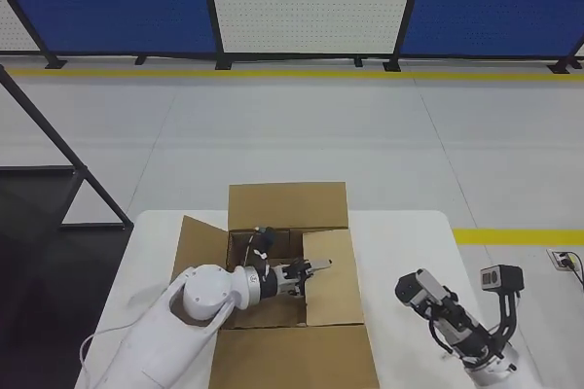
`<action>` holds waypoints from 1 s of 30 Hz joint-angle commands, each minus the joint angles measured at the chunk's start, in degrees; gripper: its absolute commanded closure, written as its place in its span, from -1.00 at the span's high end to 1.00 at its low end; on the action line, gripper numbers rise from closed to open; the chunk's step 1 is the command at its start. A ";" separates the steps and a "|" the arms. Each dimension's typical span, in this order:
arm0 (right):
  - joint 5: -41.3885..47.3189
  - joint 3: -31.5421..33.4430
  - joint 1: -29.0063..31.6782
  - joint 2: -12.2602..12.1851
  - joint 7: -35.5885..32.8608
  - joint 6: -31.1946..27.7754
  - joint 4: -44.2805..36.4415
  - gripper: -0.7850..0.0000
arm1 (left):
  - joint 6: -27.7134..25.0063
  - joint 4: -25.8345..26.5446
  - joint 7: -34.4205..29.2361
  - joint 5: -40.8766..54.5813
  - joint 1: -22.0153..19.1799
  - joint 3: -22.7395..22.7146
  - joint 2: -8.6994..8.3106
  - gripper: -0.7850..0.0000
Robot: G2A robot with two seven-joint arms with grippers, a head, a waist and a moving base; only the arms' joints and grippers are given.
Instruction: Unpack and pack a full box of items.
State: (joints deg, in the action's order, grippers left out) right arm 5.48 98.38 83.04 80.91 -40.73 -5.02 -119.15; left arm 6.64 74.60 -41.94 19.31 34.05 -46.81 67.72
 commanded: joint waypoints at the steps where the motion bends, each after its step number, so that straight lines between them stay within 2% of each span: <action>1: -0.08 -0.23 0.41 -0.18 -0.50 -0.17 -0.23 1.00 | -0.89 -0.08 -0.52 0.62 -0.09 -0.08 0.23 1.00; 9: -3.63 -4.92 -0.41 -1.07 -5.72 -0.72 -0.90 1.00 | -2.98 3.64 -0.65 1.57 2.06 -3.39 -0.14 1.00; 16: -6.22 -8.81 -2.23 -1.76 -8.63 -1.74 -1.46 1.00 | -2.35 8.63 0.94 2.12 3.59 -5.47 -0.20 1.00; 23: -7.78 -11.21 -1.81 -2.64 -13.31 -4.61 -3.29 1.00 | -1.16 9.56 3.10 3.22 2.23 -3.86 1.05 1.00; 30: -12.67 -11.87 -1.46 -3.33 -11.32 -1.44 -2.20 1.00 | -1.61 8.71 4.61 6.05 -0.41 -1.22 3.00 1.00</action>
State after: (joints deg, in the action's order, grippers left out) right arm -6.28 86.62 81.56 77.65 -52.63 -7.00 -121.48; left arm 5.10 83.43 -37.38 25.09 33.99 -48.43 70.47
